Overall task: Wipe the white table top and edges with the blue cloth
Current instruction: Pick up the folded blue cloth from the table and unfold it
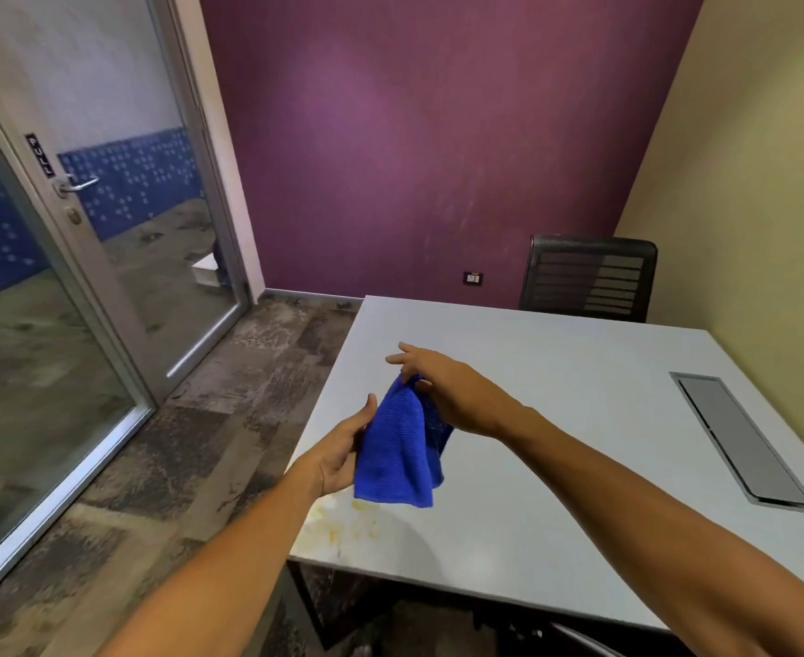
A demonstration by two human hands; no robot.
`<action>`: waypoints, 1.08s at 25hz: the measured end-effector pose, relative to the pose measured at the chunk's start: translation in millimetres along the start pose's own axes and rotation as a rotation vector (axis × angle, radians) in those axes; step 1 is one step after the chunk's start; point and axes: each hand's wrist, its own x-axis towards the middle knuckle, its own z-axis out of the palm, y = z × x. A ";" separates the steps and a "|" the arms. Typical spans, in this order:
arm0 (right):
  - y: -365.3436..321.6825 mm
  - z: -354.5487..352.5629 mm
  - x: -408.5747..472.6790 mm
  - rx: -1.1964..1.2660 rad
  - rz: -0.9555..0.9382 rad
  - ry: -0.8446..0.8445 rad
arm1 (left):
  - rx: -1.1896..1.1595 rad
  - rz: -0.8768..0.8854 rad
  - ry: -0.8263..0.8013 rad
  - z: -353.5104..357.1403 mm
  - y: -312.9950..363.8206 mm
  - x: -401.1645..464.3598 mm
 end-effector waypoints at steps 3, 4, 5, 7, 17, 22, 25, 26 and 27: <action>-3.0 4.8 -10.9 0.038 0.000 0.060 | 0.063 0.157 0.035 -5.5 0.9 -4.8; -3.6 9.0 -14.0 0.121 0.030 0.119 | 0.056 0.197 0.045 -8.5 3.8 -5.9; -5.0 13.9 -15.7 0.214 0.095 0.191 | 0.042 0.228 0.058 -11.2 6.7 -7.5; -7.2 23.7 -12.5 0.383 0.318 0.337 | 0.026 0.284 0.073 -13.6 11.4 -9.0; -8.2 86.1 5.2 1.107 0.578 -0.034 | -0.001 0.307 0.090 -27.3 16.5 -20.8; -10.8 116.4 16.2 1.285 0.637 0.105 | 0.131 0.237 0.028 -58.9 21.4 -12.5; -11.9 134.1 22.1 1.441 0.682 0.198 | 0.245 0.215 -0.024 -74.5 25.9 -7.2; -12.3 139.2 25.3 1.485 0.705 0.247 | 0.284 0.208 -0.025 -80.6 26.7 -5.1; -12.7 144.3 27.9 1.514 0.729 0.304 | 0.330 0.206 -0.014 -86.2 26.9 -2.7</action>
